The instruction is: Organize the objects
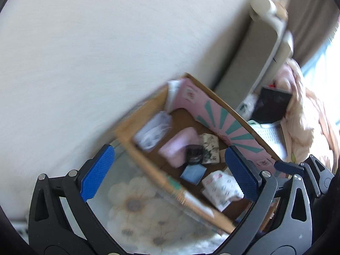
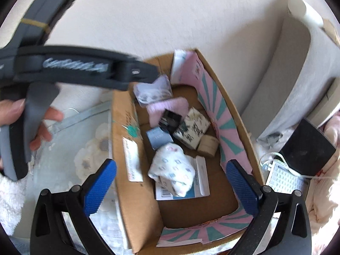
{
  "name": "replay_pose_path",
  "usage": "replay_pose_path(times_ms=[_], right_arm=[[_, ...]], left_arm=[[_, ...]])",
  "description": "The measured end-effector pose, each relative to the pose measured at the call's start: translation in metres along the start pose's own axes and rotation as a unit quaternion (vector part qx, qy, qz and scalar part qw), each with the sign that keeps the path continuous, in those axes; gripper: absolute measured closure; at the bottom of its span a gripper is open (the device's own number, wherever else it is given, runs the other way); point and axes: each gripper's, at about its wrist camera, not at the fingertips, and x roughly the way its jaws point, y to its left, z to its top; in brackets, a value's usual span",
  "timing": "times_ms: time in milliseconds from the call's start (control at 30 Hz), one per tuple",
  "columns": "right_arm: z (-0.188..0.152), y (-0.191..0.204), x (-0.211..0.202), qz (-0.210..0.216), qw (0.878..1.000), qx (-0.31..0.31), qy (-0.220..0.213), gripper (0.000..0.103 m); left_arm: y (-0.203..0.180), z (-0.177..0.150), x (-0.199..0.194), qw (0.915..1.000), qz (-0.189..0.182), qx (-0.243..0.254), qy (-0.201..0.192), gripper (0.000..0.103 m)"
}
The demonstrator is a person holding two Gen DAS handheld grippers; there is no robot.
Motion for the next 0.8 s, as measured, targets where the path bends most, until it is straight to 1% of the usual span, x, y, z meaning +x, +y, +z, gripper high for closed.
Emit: replay_pose_path(times_ms=[133,267,300,367,400,500,600,800], right_arm=[[0.012,0.013,-0.017,0.002,1.0,-0.023,-0.014,0.001],[0.02,0.03,-0.026,0.02,0.999,-0.036,-0.024,0.001],[0.022,0.034,-0.028,0.024,0.999,-0.039,-0.026,0.001],[0.025,0.048,-0.036,0.032,0.998,-0.051,-0.036,0.001],[0.026,0.055,-0.041,0.034,0.997,-0.056,-0.039,0.001],[0.028,0.078,-0.055,0.043,0.995,-0.078,-0.054,0.001],[0.025,0.095,-0.068,0.05,0.992,-0.094,-0.065,0.001],[0.013,0.116,-0.088,0.064,0.99,-0.103,-0.076,0.001]], left_arm=[[0.033,-0.028,-0.057,0.9968,0.027,-0.067,-0.036,0.0],[0.064,-0.066,-0.11,0.9873,0.059,-0.129,-0.07,0.0],[0.073,-0.079,-0.127,0.9834,0.072,-0.146,-0.081,0.0],[0.082,-0.099,-0.146,0.9773,0.091,-0.167,-0.093,0.0],[0.088,-0.115,-0.159,0.9718,0.105,-0.185,-0.101,0.0],[0.098,-0.151,-0.183,0.9613,0.125,-0.218,-0.113,0.0],[0.105,-0.186,-0.203,0.95,0.151,-0.245,-0.121,0.0],[0.106,-0.24,-0.23,0.9306,0.177,-0.287,-0.143,0.0]])
